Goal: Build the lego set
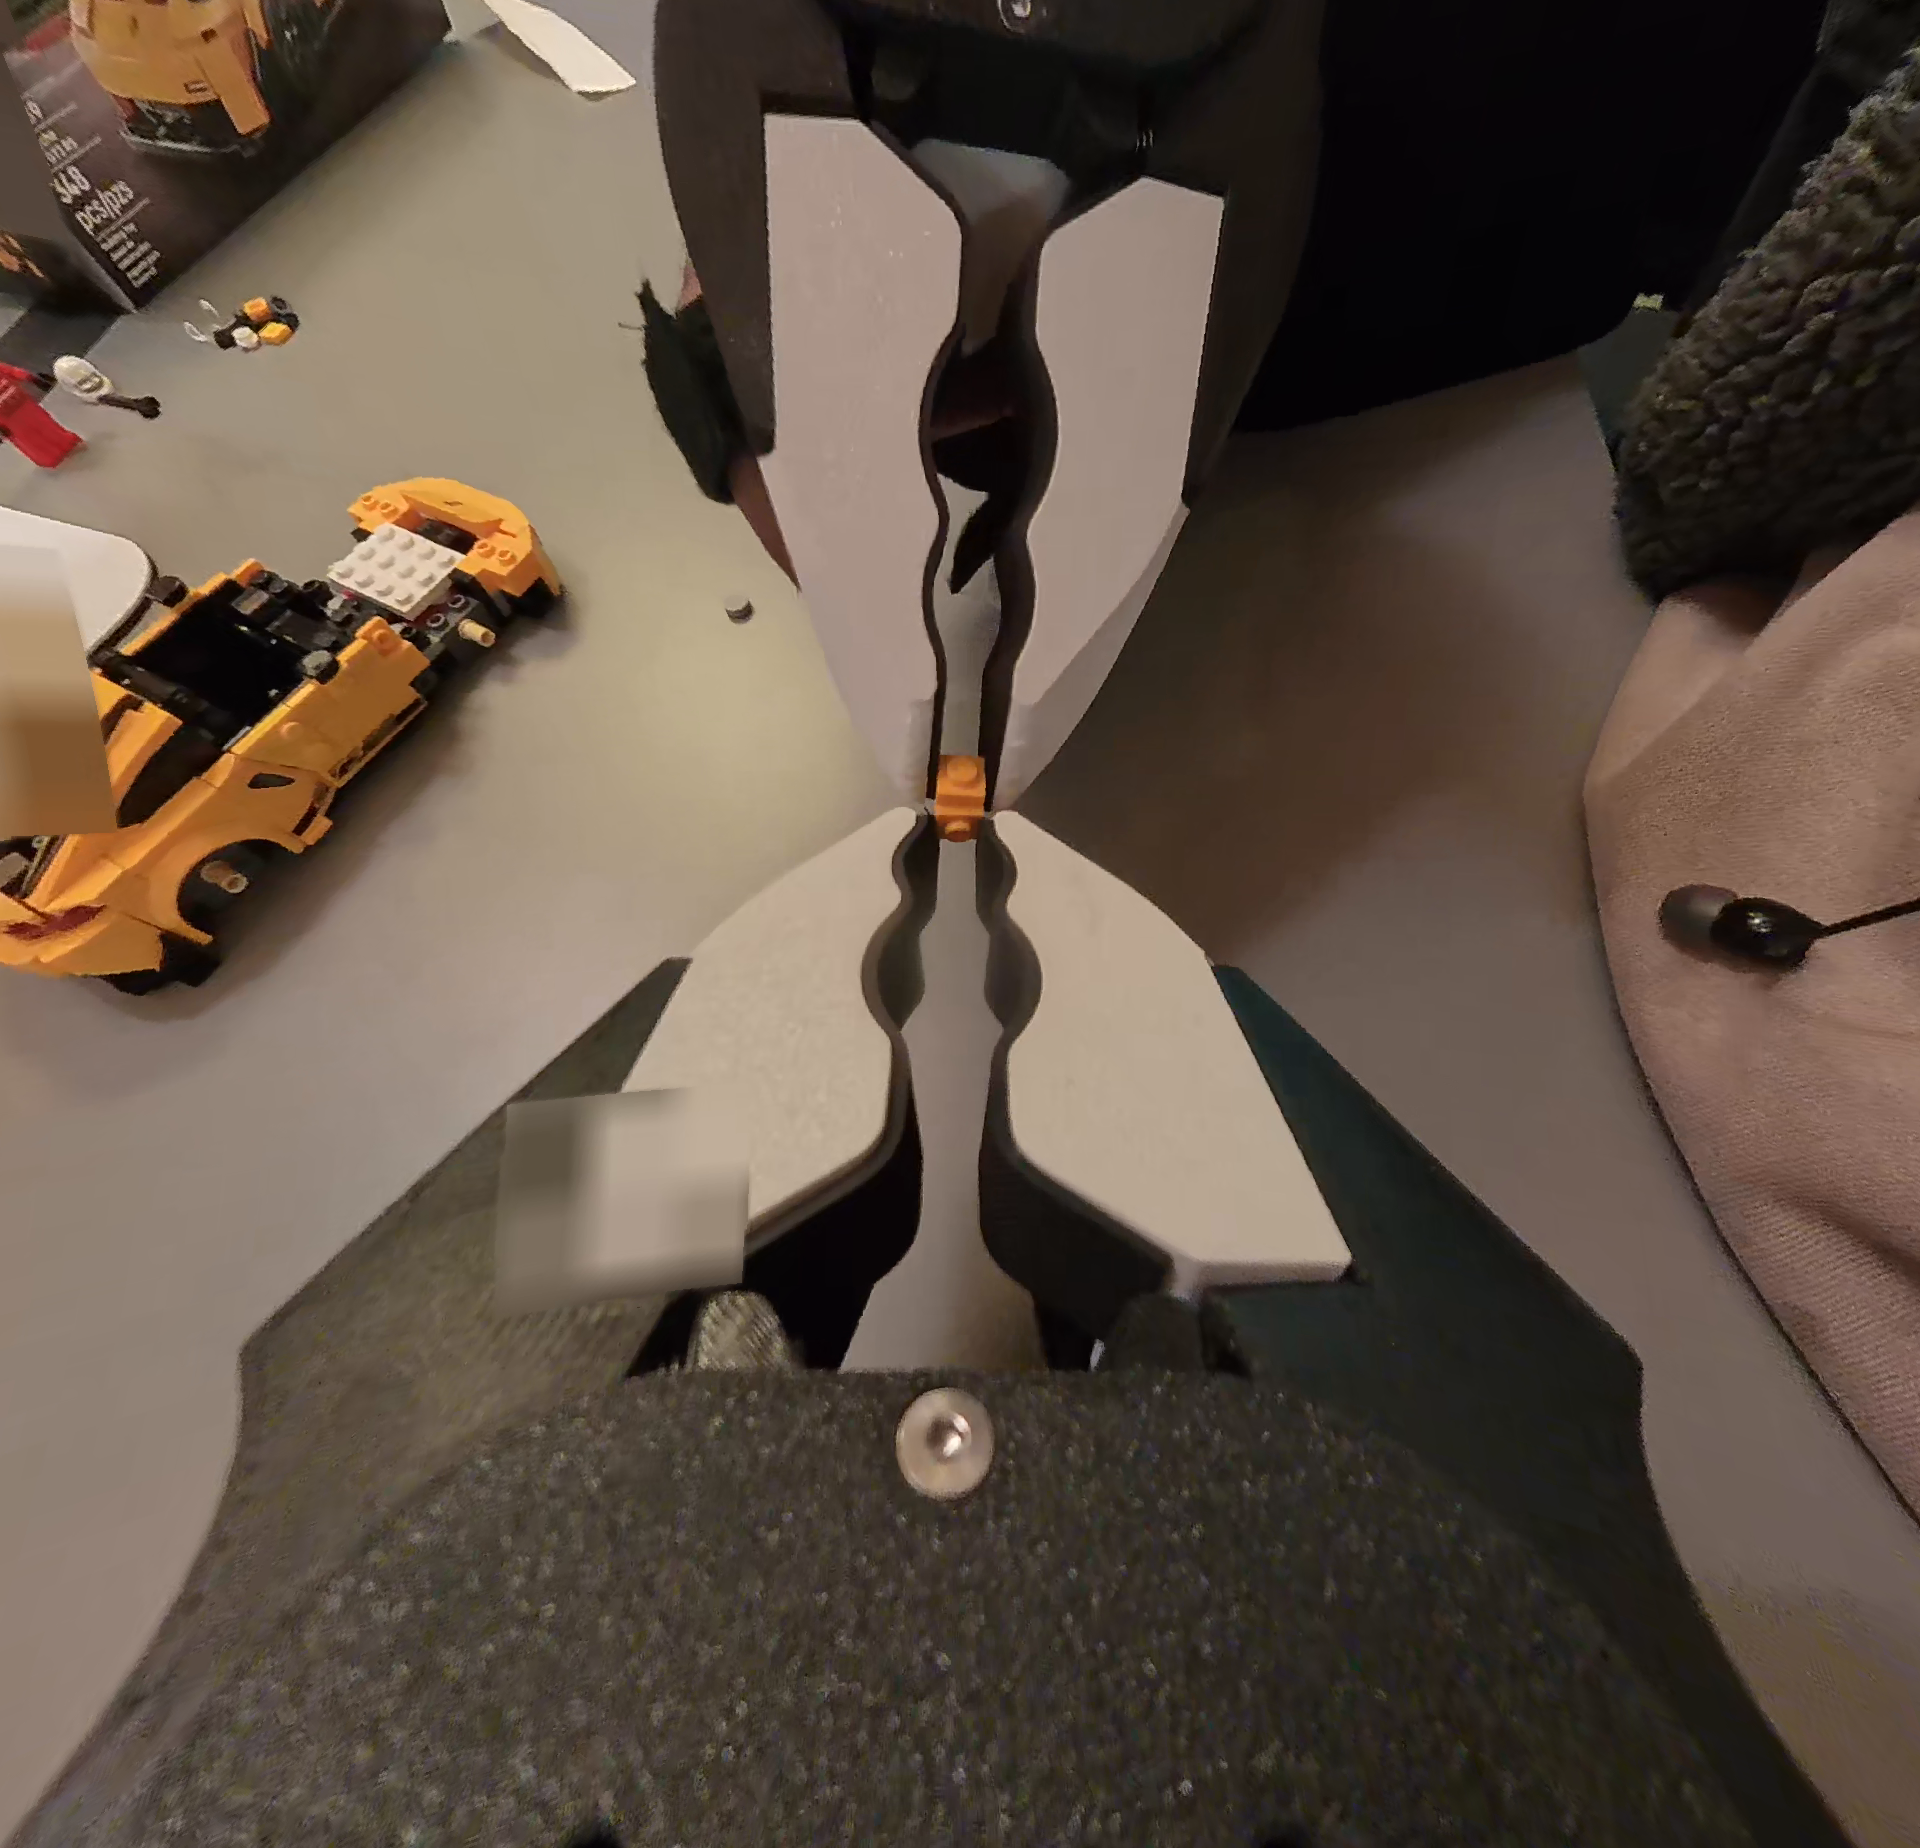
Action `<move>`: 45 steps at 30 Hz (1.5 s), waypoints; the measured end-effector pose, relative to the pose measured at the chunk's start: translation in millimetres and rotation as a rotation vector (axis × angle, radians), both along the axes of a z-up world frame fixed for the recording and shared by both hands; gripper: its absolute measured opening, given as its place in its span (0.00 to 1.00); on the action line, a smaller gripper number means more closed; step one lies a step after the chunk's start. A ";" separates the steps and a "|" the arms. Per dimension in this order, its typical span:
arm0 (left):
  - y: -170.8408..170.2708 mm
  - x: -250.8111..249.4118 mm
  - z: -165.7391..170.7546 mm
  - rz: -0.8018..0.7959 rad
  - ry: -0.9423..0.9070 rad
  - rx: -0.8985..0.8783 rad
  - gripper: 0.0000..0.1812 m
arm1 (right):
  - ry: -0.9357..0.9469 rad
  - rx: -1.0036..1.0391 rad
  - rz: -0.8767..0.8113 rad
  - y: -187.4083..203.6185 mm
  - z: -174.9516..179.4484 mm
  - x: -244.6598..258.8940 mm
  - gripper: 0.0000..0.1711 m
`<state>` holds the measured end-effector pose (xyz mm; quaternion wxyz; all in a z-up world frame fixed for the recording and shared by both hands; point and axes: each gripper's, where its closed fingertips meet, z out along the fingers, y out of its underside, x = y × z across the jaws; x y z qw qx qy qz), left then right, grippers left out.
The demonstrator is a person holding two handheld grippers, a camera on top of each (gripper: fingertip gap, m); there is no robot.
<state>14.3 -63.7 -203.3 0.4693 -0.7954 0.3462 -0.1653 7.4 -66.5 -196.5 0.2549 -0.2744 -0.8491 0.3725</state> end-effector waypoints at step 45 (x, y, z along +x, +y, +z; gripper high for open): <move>-6.2 2.3 27.0 -0.002 0.030 0.069 0.04 | 0.088 -0.368 0.079 -5.9 26.1 11.9 0.05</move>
